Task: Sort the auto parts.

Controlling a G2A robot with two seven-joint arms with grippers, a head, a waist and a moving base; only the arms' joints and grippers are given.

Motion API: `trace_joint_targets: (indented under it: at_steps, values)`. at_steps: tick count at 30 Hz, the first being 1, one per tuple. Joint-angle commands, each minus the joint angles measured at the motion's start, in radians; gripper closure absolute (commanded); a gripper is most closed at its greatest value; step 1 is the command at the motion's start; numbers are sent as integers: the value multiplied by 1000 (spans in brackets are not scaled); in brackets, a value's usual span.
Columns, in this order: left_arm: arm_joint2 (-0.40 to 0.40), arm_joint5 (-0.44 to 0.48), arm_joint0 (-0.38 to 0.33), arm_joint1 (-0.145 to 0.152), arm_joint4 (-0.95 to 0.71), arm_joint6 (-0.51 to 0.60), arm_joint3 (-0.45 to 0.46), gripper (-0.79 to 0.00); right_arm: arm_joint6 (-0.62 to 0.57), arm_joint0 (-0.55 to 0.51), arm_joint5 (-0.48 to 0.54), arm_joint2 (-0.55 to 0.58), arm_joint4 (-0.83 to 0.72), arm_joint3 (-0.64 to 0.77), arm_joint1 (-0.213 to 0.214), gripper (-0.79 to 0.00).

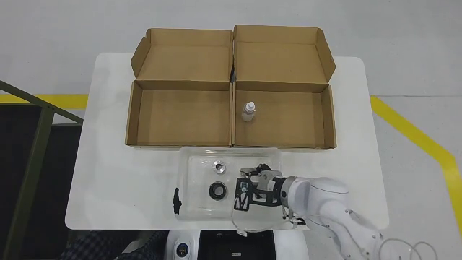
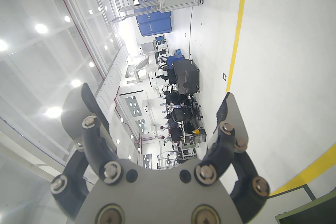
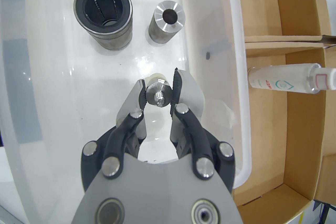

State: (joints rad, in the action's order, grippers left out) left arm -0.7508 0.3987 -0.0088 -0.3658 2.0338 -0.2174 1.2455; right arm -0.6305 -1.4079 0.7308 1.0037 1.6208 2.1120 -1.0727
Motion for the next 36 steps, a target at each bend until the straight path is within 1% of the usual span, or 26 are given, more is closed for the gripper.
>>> trace_joint_targets:
  at_steps: [1, 7, 13, 20, 25, 36]
  values:
    - [0, 0, 0, 0, 0, 0, 0, -785, 35, -4, -2, 4, 1, 6, 1, 0]
    - [0, 0, 0, 0, 0, 0, 0, -785, 199, -11, 16, 29, -63, -3, 5, 0]
    - [0, 0, 0, 0, 0, 0, 0, -785, 397, -17, 11, 67, -169, -21, 7, 0]
    - [0, 0, 0, 0, 0, 0, 0, -785, 552, -16, 18, 107, -316, -55, 6, 0]
    - [0, 0, 0, 0, 0, 0, 0, -785, 608, -9, 31, 132, -423, -76, 6, 0]
    - [0, 0, 0, 0, 0, 0, 0, -785, 677, -11, 23, 212, -594, -101, 9, 0]
